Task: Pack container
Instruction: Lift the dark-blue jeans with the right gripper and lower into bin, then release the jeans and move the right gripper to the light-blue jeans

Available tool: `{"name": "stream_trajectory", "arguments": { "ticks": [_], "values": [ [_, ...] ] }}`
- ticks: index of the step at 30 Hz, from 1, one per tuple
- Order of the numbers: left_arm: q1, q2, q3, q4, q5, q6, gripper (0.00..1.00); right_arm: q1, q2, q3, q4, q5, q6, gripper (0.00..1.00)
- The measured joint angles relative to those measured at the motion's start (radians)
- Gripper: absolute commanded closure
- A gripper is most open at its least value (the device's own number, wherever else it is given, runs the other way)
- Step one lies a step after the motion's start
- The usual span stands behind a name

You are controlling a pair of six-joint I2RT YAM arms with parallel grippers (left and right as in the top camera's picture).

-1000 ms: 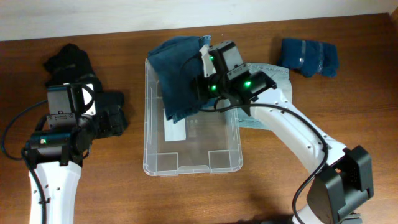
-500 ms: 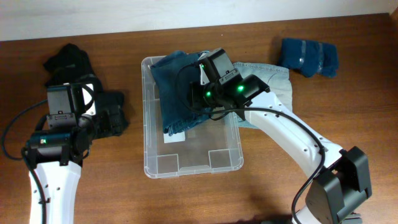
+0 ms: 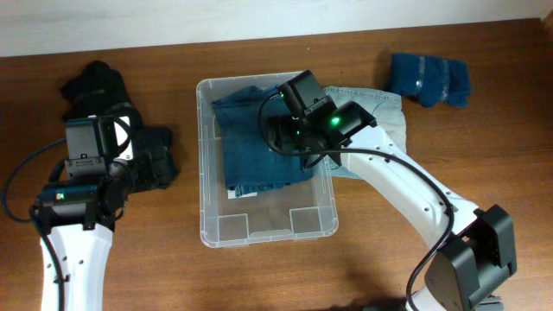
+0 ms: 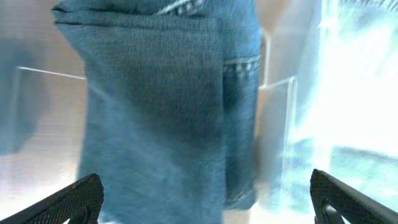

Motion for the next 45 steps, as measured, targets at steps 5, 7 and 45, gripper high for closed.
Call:
{"name": "stream_trajectory", "arguments": {
  "ticks": [5, 7, 45],
  "values": [
    [0.000, 0.000, 0.000, 0.000, 0.000, 0.000, 0.00, 0.000, -0.015, 0.015, 0.024, 0.039, -0.093, 0.01],
    [0.000, 0.000, 0.000, 0.000, 0.000, 0.000, 0.01, 0.000, -0.038, 0.041, 0.035, 0.045, -0.122, 0.63],
    [0.000, 0.000, 0.000, 0.000, 0.000, 0.000, 0.01, -0.001, 0.269, 0.171, 0.185, -0.077, -0.475, 0.07]
  ]
}}
